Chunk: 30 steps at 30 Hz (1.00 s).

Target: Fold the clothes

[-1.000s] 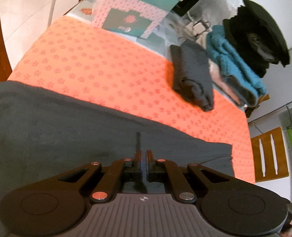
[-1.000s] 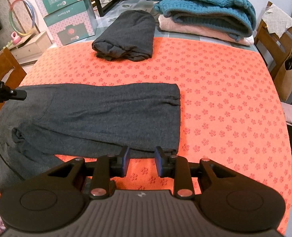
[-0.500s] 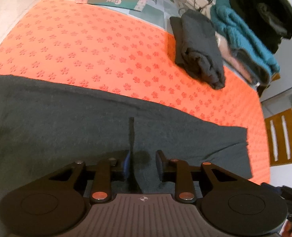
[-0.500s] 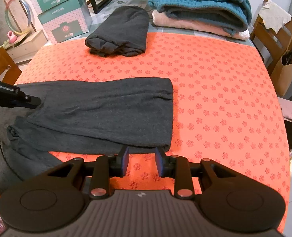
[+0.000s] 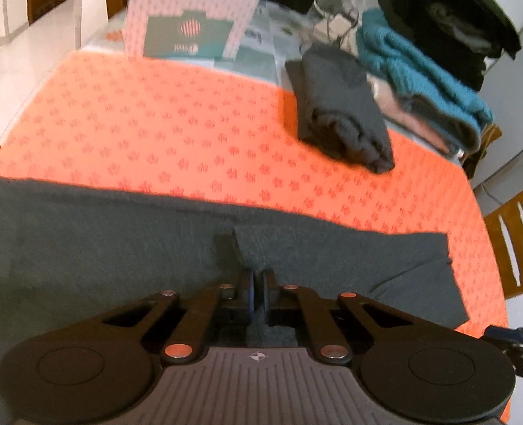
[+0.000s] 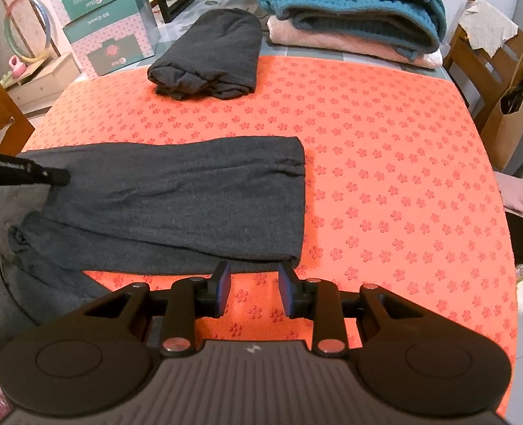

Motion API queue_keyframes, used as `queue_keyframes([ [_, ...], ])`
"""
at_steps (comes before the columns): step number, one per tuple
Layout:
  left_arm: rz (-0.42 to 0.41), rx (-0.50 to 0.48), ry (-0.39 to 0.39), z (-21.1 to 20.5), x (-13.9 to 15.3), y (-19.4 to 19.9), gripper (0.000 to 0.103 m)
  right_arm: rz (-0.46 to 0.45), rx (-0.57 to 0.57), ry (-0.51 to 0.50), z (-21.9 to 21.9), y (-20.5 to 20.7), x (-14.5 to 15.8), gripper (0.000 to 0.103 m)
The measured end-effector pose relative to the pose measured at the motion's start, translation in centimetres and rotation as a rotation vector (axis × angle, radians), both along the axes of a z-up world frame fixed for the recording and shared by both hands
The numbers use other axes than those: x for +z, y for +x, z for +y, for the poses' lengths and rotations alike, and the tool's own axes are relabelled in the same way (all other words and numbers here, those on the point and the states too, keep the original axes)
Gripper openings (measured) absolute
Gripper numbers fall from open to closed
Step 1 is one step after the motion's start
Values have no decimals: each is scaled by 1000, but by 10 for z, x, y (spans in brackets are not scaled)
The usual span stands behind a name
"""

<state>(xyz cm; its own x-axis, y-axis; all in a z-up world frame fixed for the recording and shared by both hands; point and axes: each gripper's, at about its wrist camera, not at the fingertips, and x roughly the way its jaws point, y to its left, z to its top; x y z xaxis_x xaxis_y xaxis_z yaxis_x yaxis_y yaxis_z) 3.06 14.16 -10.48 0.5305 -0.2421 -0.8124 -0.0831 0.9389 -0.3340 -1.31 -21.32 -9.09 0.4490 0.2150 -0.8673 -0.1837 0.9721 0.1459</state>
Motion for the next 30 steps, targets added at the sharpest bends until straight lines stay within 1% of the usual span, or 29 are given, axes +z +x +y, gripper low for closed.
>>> queue_keyframes([
  [4, -25, 15, -2, 13, 20, -6, 7, -2, 0, -3, 0, 0, 1, 34],
  [11, 21, 62, 56, 60, 33, -14, 7, -8, 11, -3, 2, -1, 2, 34],
  [13, 51, 76, 63, 76, 30, -15, 7, -8, 13, -1, 3, -2, 2, 34],
  [14, 63, 84, 54, 83, 28, -16, 7, -6, 13, -1, 3, -2, 1, 34],
  [16, 76, 105, 38, 96, 23, -18, 7, 1, 16, -3, 3, -3, 0, 34],
  [18, 82, 131, 46, 105, 19, -19, 7, 7, 19, -7, 4, -4, 0, 34],
  [20, 79, 155, 64, 110, 17, -19, 7, 7, 22, -13, 5, -3, 0, 34],
  [23, 78, 191, 55, 117, 13, -17, 7, 2, 25, -17, 6, -3, 2, 34],
  [27, 107, 210, 93, 120, 2, -15, 7, 2, 30, -24, 8, -2, 2, 34],
  [29, 127, 226, 89, 123, -5, -15, 8, 1, 36, -28, 10, -2, 3, 34],
  [30, 137, 235, 87, 124, -7, -16, 11, -1, 40, -31, 11, -2, 3, 34],
])
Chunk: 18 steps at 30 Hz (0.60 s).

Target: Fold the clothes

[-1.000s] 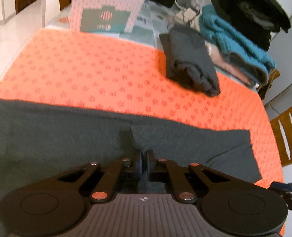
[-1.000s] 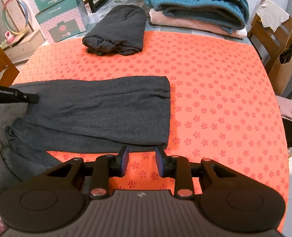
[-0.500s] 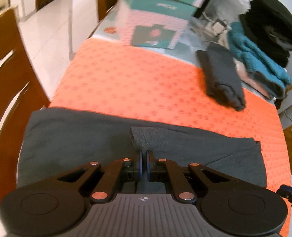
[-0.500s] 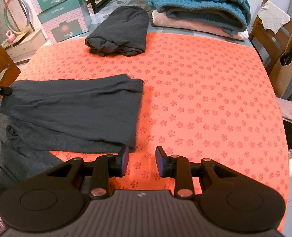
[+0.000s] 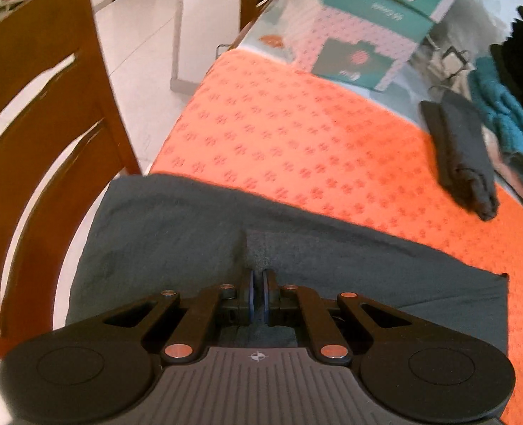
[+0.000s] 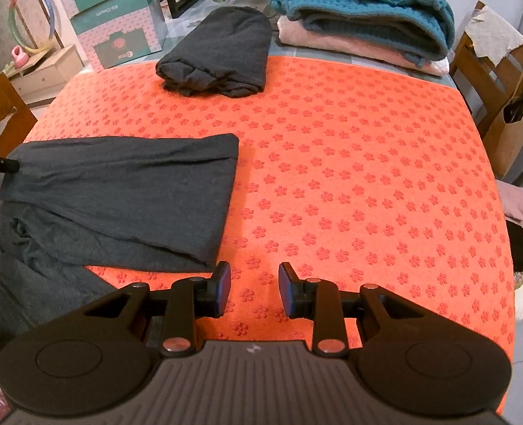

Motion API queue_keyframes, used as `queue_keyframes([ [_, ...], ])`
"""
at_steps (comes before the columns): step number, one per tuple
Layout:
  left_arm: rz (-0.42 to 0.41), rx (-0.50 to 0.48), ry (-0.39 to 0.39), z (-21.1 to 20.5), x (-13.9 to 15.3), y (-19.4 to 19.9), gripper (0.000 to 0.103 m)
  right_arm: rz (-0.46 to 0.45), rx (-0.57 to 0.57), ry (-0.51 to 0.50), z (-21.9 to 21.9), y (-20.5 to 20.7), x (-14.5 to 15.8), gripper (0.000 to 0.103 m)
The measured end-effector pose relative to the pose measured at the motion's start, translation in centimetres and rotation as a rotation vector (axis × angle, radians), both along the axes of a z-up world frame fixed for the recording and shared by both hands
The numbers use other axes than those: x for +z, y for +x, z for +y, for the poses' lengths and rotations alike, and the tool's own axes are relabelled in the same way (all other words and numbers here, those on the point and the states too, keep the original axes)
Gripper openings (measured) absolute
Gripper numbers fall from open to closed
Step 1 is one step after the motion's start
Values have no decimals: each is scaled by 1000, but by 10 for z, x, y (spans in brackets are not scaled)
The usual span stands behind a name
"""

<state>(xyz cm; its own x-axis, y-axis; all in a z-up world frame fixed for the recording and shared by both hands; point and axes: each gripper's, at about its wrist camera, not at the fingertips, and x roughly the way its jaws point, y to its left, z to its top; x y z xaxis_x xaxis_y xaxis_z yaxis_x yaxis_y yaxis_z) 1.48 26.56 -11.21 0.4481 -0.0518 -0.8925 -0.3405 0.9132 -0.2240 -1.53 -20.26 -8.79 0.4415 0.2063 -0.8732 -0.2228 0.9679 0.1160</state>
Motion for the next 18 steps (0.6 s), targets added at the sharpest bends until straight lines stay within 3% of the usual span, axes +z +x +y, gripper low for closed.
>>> queue_keyframes([
  [9, -25, 74, -25, 8, 13, -24, 25, -24, 31, -7, 6, -7, 7, 38],
  [18, -28, 63, -25, 11, 41, -74, 31, -38, 110, 4, 13, -27, 16, 38],
])
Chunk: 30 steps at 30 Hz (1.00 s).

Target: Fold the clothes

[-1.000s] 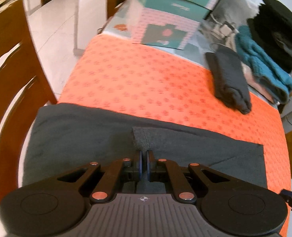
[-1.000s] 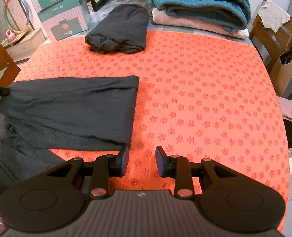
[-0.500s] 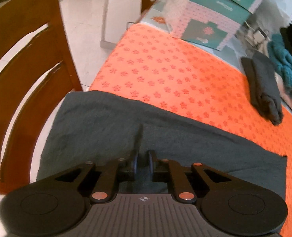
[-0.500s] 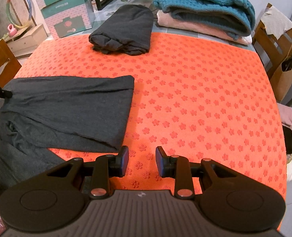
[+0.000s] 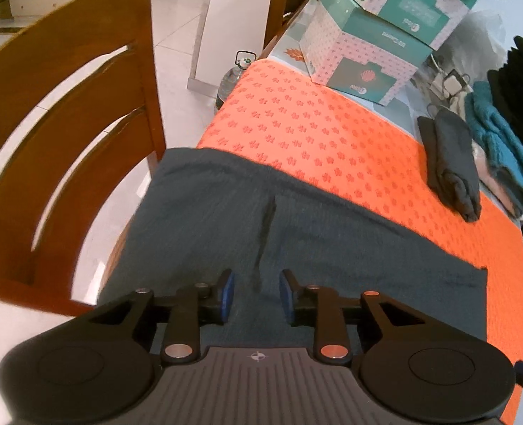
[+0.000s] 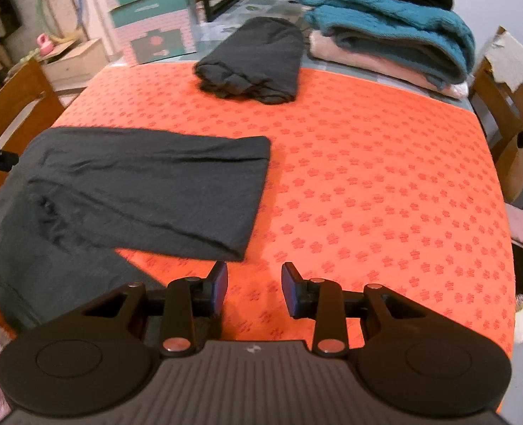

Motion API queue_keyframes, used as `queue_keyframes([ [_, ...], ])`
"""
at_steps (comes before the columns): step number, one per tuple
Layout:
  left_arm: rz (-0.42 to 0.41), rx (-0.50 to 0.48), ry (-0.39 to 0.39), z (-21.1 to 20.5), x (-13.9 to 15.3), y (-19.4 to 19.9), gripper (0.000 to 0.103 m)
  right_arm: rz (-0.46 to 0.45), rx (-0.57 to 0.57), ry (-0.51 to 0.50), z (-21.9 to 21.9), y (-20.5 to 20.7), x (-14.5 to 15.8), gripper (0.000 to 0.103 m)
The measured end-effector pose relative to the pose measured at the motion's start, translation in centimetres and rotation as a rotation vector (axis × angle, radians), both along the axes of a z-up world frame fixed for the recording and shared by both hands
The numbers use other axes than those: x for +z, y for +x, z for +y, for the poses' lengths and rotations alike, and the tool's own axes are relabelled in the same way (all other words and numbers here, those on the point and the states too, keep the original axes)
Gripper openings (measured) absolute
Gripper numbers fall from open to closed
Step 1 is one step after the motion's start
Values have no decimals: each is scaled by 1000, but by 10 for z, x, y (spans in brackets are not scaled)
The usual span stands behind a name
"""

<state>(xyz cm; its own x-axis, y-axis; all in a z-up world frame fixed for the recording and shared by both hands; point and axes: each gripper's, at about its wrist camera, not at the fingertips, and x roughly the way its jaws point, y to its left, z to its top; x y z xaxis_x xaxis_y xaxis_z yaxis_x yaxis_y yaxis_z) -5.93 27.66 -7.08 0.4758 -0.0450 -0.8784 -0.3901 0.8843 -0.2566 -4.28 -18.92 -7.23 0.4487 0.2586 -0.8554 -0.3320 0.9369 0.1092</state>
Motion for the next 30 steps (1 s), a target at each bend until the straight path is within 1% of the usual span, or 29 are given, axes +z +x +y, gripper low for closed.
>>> queue_keyframes([
  [3, 4, -6, 9, 3, 7, -21, 35, 0, 52, -3, 4, -11, 3, 39],
  [6, 12, -18, 24, 7, 12, -42, 36, 5, 109, -9, 9, -25, 4, 39],
  [8, 22, -41, 40, 11, 14, -55, 38, 10, 150, -15, 13, -35, 4, 39],
  [10, 36, -69, 55, 14, 15, -68, 44, 15, 194, -20, 17, -45, 3, 39],
  [12, 52, -111, 68, 15, 14, -80, 46, 19, 242, -34, 22, -56, 1, 39],
  [15, 82, -194, 89, 14, 11, -96, 49, 24, 323, -73, 33, -75, -4, 39],
  [18, 111, -292, 105, 10, 4, -109, 58, 31, 384, -103, 44, -92, -10, 39],
  [20, 132, -364, 139, 5, -2, -115, 58, 45, 398, -94, 48, -100, -15, 39],
  [23, 154, -475, 202, -3, -10, -121, 58, 58, 389, -94, 55, -111, -23, 39],
  [26, 173, -589, 268, -9, -19, -126, 58, 47, 407, -125, 62, -123, -27, 39],
  [30, 192, -695, 317, -10, -28, -131, 58, 16, 461, -184, 73, -138, -28, 39],
])
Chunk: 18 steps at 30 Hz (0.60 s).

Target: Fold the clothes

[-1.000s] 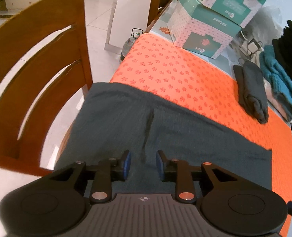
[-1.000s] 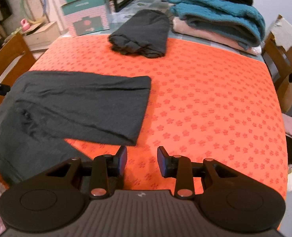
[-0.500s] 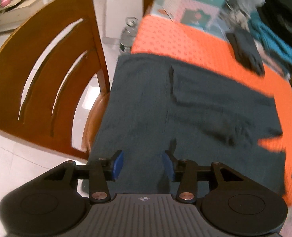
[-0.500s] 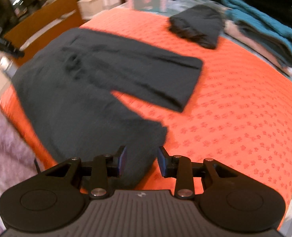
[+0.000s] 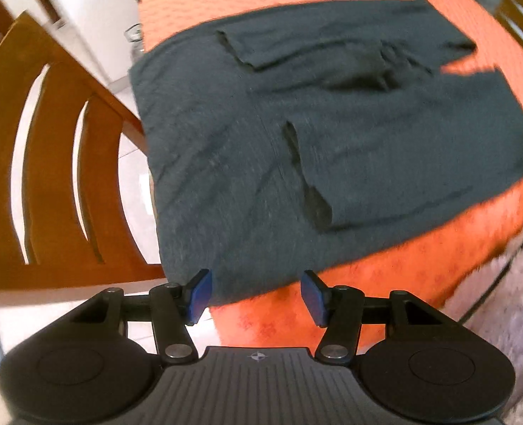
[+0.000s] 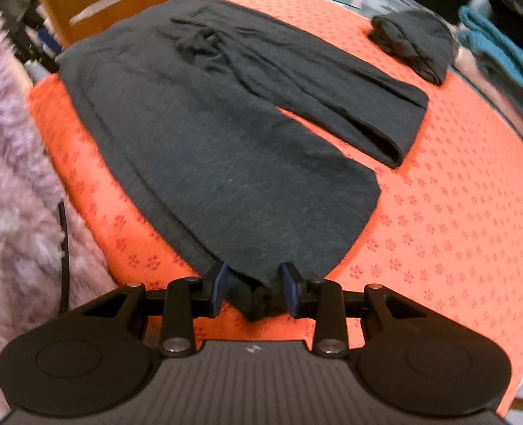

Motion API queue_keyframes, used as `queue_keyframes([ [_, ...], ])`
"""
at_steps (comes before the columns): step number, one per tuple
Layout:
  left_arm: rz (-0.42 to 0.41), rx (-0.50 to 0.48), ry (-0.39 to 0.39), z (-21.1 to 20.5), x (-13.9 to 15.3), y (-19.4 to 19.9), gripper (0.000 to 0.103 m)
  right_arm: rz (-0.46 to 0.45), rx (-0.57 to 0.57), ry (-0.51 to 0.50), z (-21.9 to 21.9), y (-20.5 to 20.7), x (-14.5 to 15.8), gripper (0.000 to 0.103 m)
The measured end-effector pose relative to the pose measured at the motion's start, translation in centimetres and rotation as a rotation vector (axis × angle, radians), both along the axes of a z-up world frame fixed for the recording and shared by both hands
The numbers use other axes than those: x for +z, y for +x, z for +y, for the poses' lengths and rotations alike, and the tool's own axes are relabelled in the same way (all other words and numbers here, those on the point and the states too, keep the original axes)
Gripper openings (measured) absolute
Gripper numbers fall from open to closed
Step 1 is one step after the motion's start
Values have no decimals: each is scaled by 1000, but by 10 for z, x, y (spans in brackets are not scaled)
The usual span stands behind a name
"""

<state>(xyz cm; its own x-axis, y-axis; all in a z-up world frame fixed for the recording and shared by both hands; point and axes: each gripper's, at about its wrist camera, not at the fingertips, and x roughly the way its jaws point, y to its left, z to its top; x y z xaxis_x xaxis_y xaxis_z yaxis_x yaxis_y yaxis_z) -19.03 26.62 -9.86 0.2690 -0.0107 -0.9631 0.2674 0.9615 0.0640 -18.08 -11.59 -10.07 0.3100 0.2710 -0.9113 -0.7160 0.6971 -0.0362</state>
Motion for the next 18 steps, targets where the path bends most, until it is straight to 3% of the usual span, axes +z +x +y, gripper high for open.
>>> queue_keyframes([
  [12, -13, -125, 116, 18, -13, -9, 58, -98, 251, -138, 46, -28, -10, 44],
  [18, -45, -156, 108, 21, -13, -11, 58, -101, 260, -133, 47, -27, -12, 44],
])
